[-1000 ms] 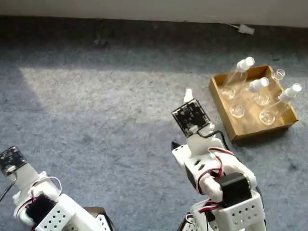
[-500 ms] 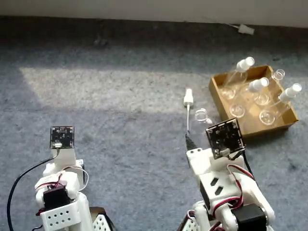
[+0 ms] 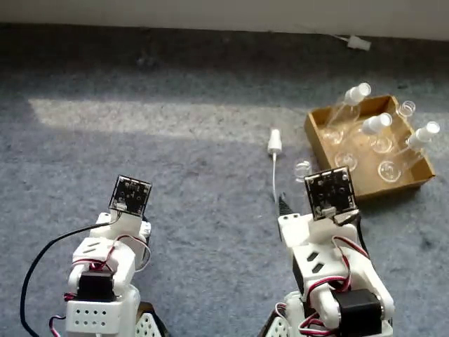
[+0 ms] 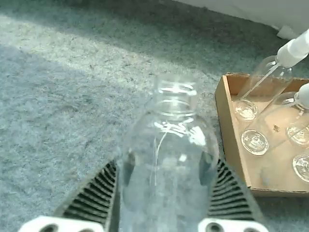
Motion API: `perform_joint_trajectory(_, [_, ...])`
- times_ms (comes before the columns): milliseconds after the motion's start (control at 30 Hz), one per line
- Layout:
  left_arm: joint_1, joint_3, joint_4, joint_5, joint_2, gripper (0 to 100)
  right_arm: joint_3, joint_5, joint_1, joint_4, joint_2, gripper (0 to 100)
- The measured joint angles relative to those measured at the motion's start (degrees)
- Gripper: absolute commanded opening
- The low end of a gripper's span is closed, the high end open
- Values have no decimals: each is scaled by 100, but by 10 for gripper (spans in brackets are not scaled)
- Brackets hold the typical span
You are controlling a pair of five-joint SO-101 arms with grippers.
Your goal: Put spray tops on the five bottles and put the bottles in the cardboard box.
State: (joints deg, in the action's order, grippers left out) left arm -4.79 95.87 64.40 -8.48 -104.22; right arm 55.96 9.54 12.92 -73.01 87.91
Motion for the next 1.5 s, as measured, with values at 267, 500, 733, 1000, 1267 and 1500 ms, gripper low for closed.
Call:
perform_joint_trajectory(267, [70,-756,0,281,0,5,44,0,9,88,9,131])
perform_joint_trajectory(500, [598,-1011,158,378,0,5,44,0,9,-202,695,133])
perform_joint_trajectory(733, [853,-1011,158,422,0,5,44,0,-149,-290,1644,134])
perform_joint_trajectory(1000, [844,-1204,211,422,0,5,70,0,-1029,-149,1644,134])
perform_joint_trajectory(1267, [862,-1521,396,422,-26,5,668,0,-1099,211,1644,134])
perform_joint_trajectory(1500, [862,-2119,404,422,1213,7,1196,0,-1125,607,1679,134])
